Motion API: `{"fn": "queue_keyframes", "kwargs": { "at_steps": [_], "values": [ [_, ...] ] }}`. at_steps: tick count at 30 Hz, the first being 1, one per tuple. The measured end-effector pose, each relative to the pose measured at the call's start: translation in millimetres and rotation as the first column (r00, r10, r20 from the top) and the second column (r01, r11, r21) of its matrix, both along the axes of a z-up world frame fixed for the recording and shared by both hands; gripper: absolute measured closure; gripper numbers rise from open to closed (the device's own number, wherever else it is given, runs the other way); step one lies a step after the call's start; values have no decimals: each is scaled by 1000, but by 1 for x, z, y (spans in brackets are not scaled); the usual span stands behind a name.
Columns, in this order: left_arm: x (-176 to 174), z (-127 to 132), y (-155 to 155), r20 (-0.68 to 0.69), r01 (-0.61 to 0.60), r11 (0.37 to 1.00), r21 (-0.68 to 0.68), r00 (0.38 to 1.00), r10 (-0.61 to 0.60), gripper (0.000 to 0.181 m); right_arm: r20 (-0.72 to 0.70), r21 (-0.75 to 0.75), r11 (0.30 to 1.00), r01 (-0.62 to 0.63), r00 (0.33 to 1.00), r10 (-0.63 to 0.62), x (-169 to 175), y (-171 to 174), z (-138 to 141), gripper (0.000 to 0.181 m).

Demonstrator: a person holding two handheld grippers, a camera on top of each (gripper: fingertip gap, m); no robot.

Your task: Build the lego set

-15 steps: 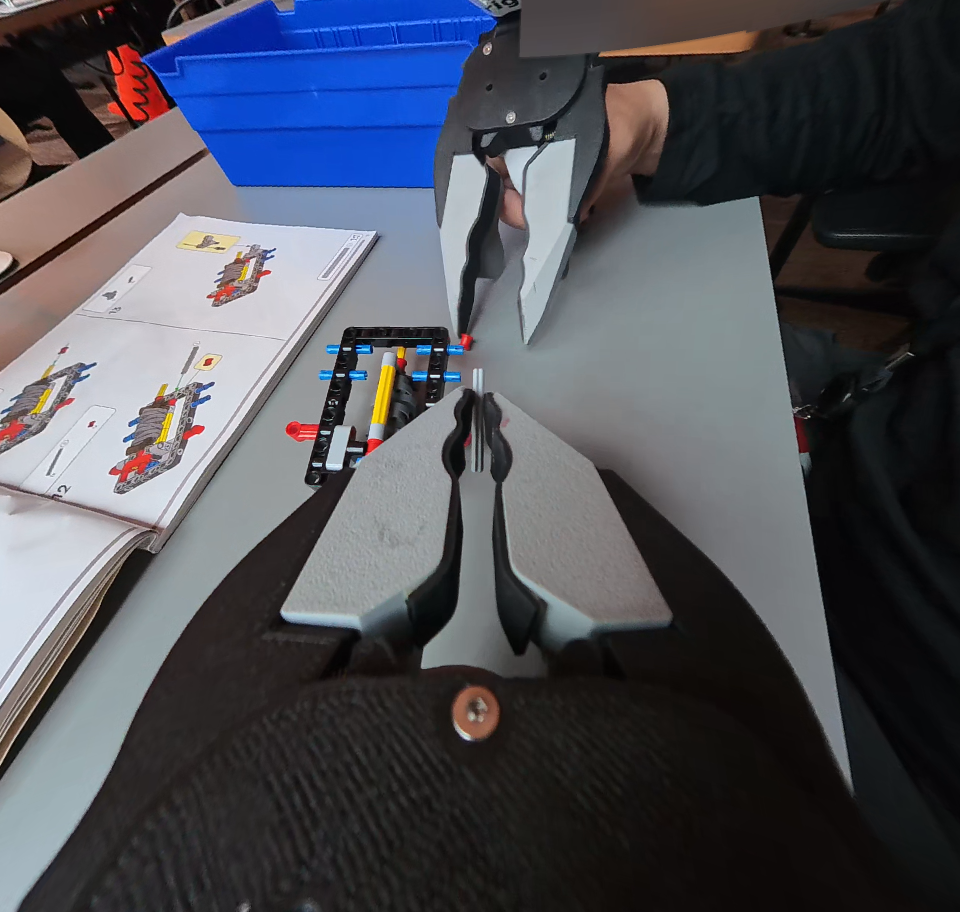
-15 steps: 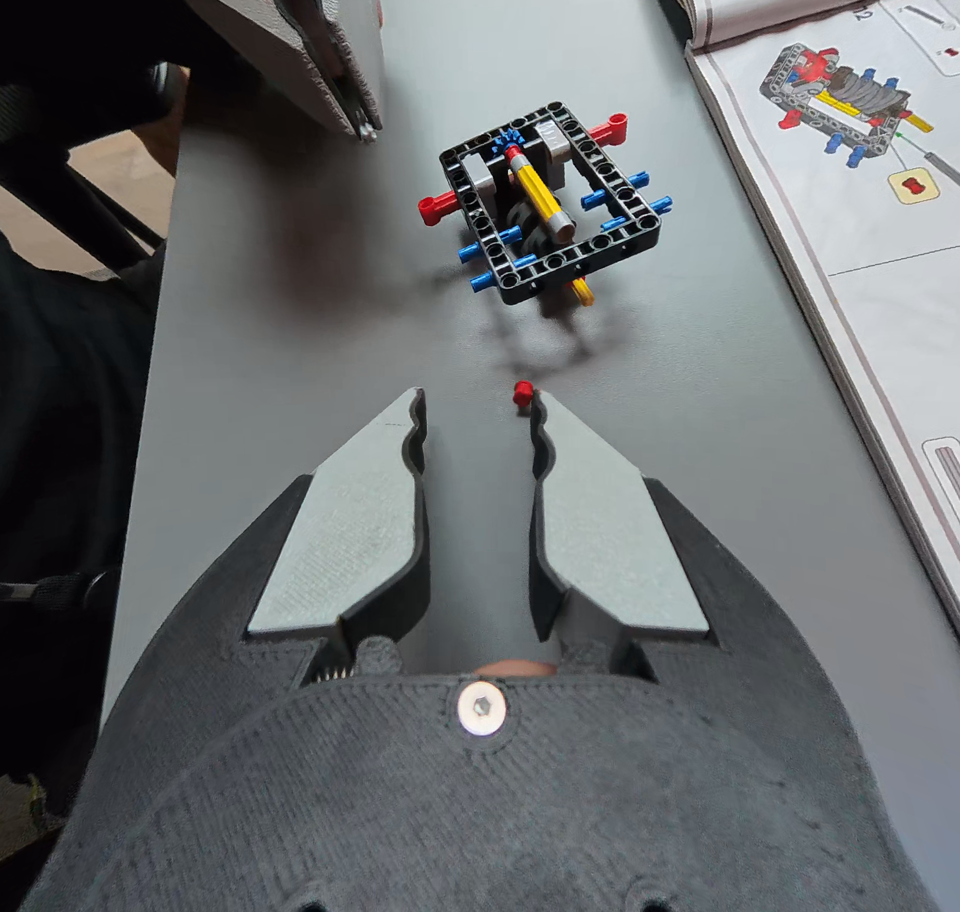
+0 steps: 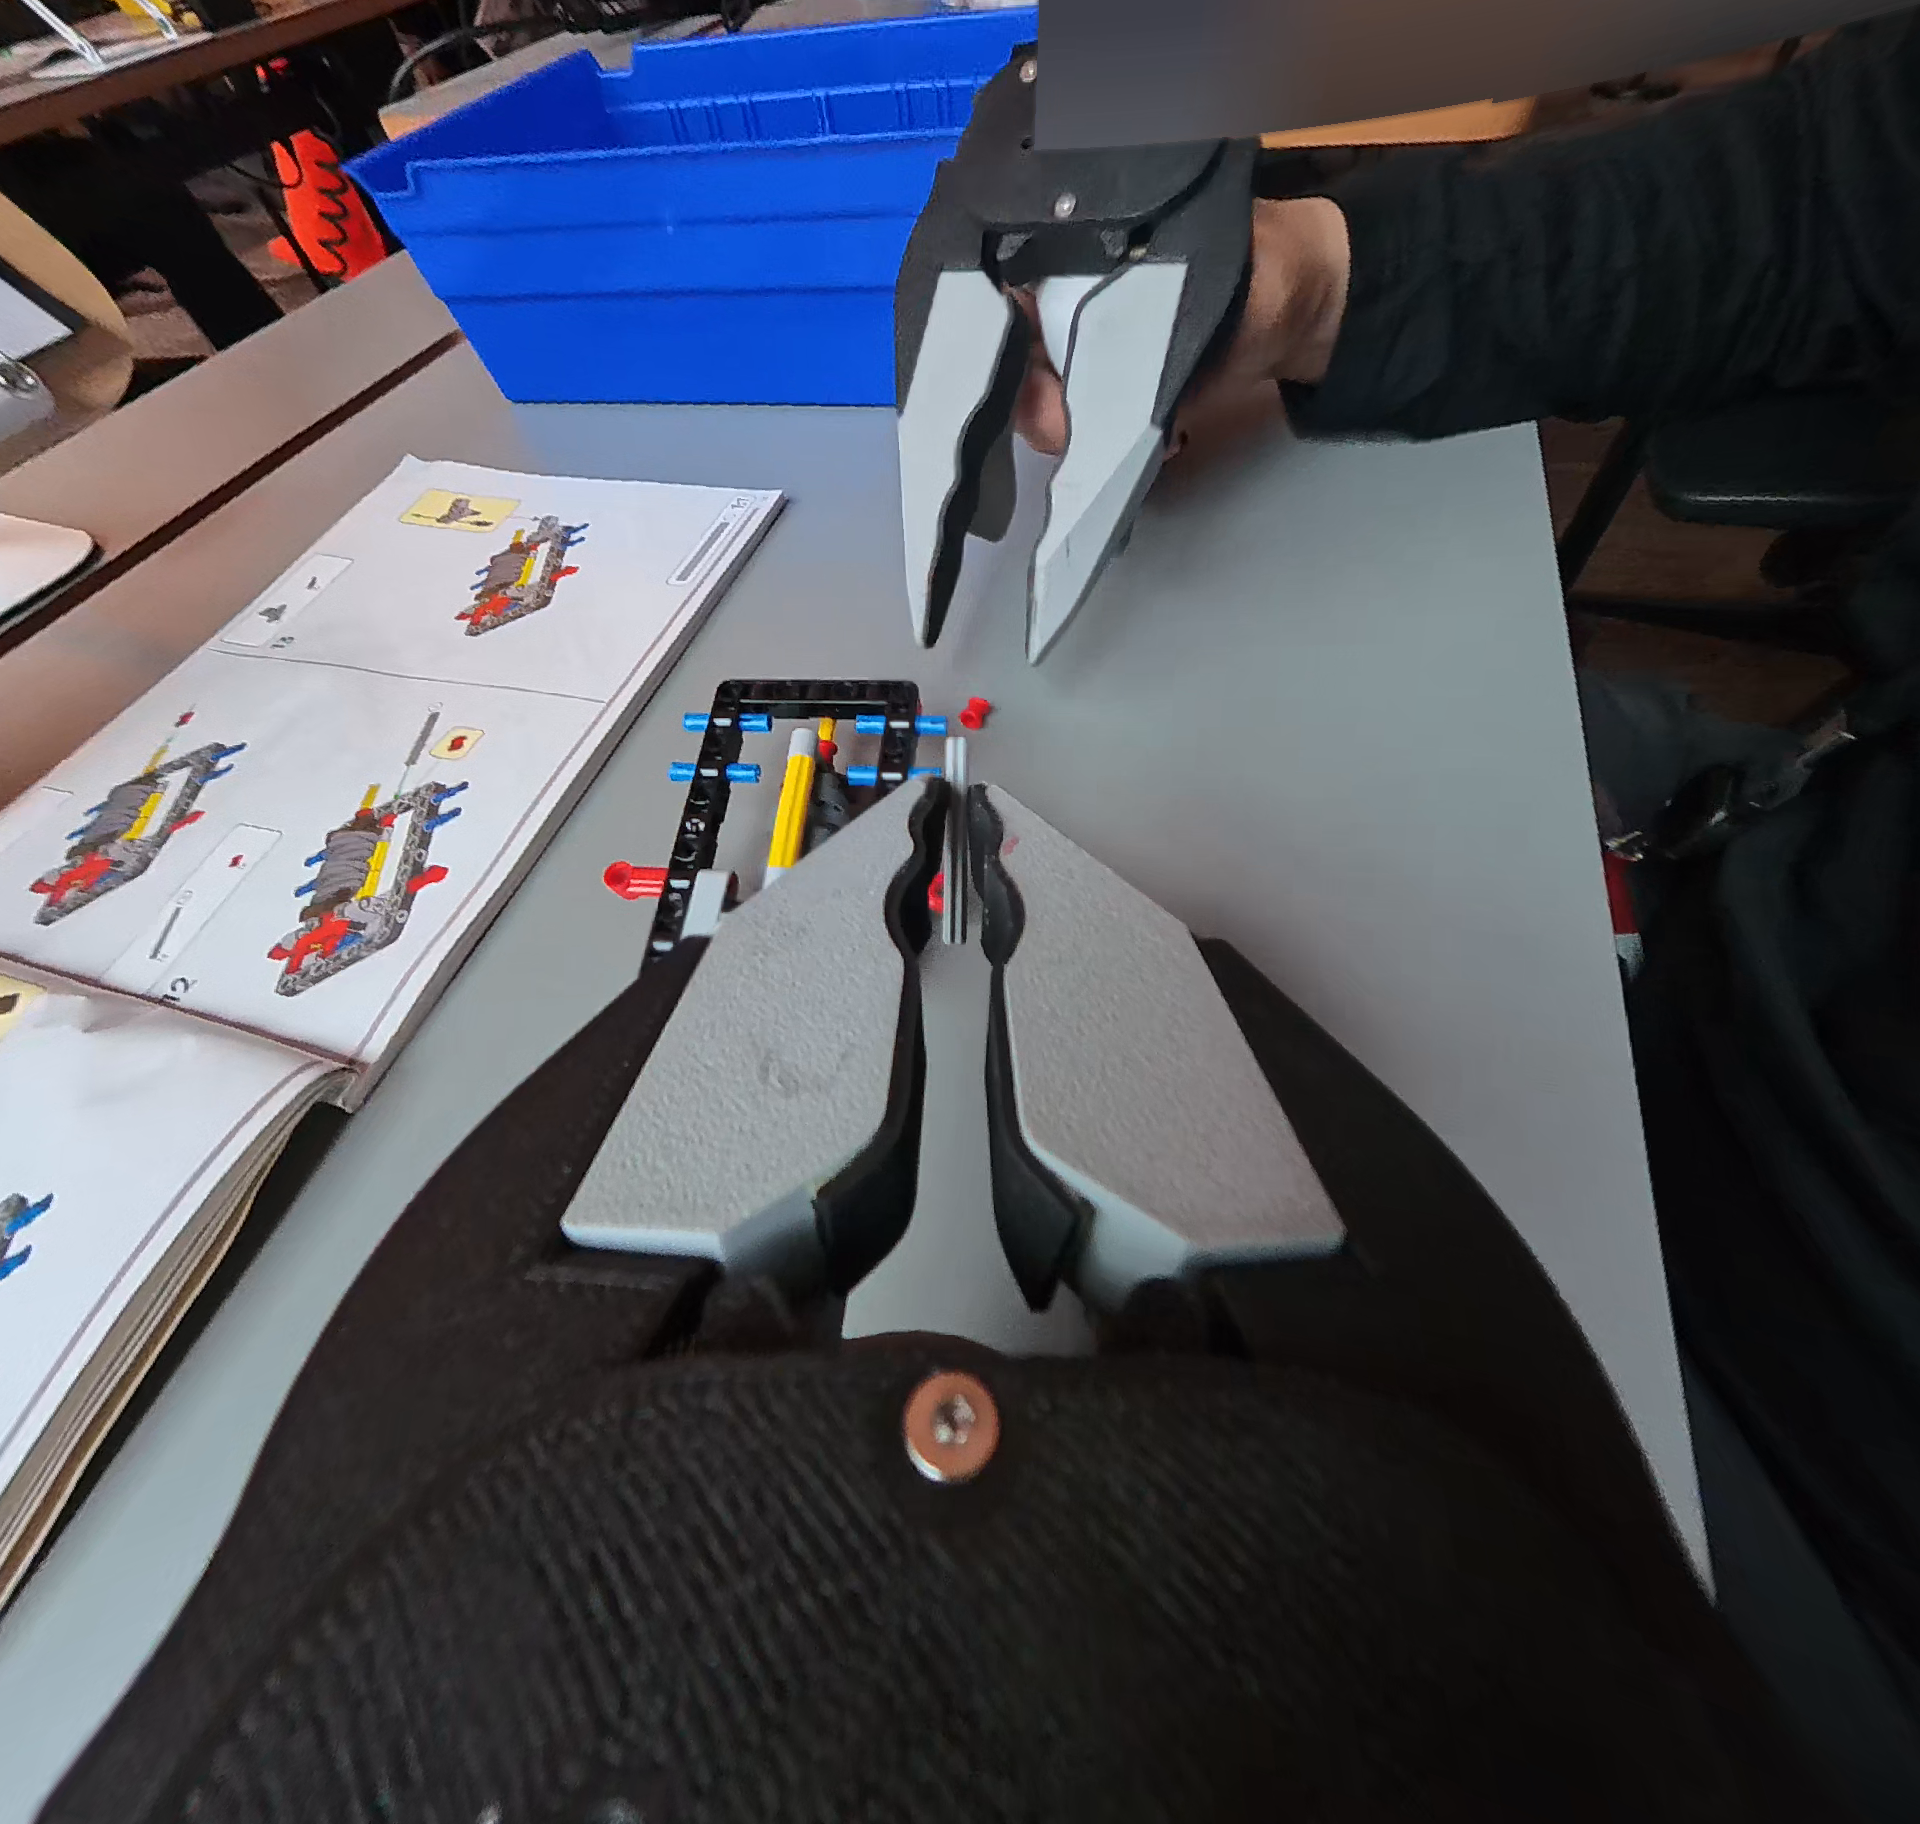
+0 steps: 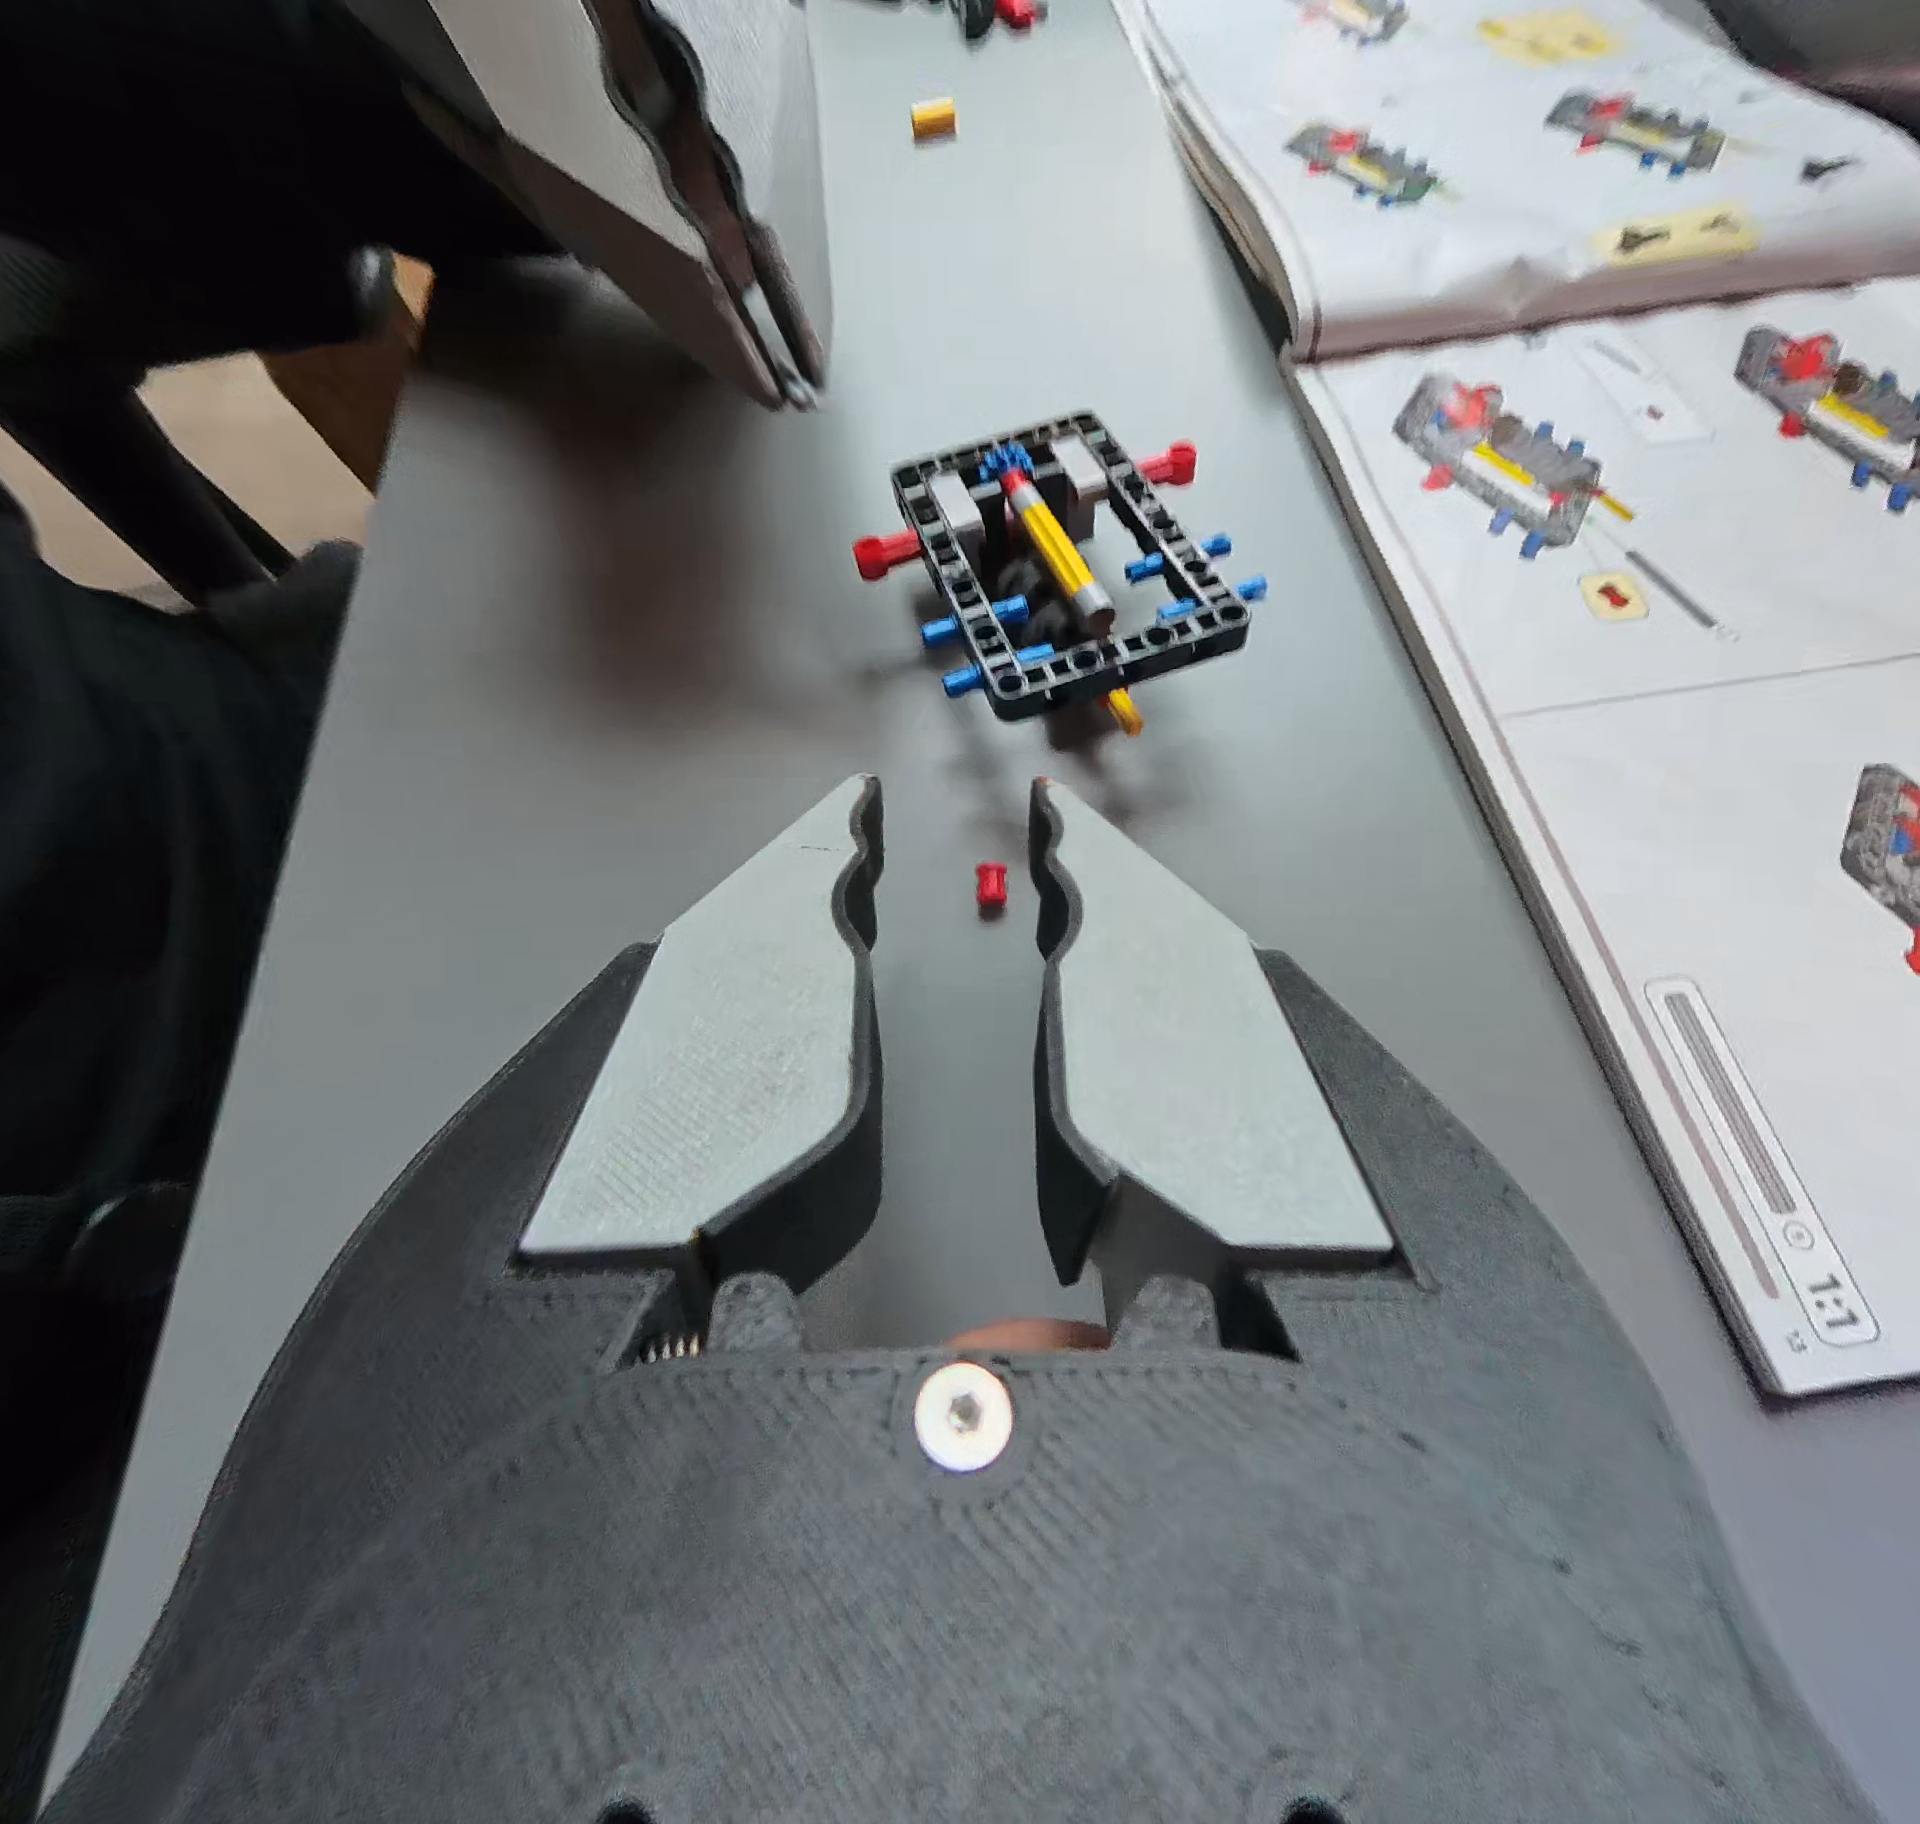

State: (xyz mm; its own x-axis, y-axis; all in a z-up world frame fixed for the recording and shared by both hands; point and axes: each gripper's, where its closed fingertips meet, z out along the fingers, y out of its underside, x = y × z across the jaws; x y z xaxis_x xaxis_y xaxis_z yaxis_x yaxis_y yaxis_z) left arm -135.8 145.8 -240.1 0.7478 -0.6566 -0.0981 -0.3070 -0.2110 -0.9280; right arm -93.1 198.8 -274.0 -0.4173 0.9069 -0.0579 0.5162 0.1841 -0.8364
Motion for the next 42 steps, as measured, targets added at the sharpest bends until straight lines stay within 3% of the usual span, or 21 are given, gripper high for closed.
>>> {"fn": "queue_keyframes", "kwargs": {
  "at_steps": [6,12,21,33,36,42],
  "values": [
    [26,10,14,-130,24,998,57,991,-17,180,-188,-220,974,-60,982,18,-9,-20,46,169],
    [38,9,21,-249,46,993,113,968,-16,180,-226,-172,980,-104,972,63,-6,-30,50,176],
    [45,14,23,-310,63,982,177,951,-5,180,-228,-151,982,-112,971,76,-4,-34,49,180],
    [44,10,23,-280,52,987,150,960,-8,179,-239,-69,991,-110,967,91,-4,-34,45,180],
    [39,8,23,-263,38,992,117,965,-6,171,-257,-59,991,-118,961,99,-2,-33,47,180],
    [39,7,17,-134,67,998,11,989,-65,168,-297,-32,990,-140,947,125,2,-33,53,180]
  ]
}}
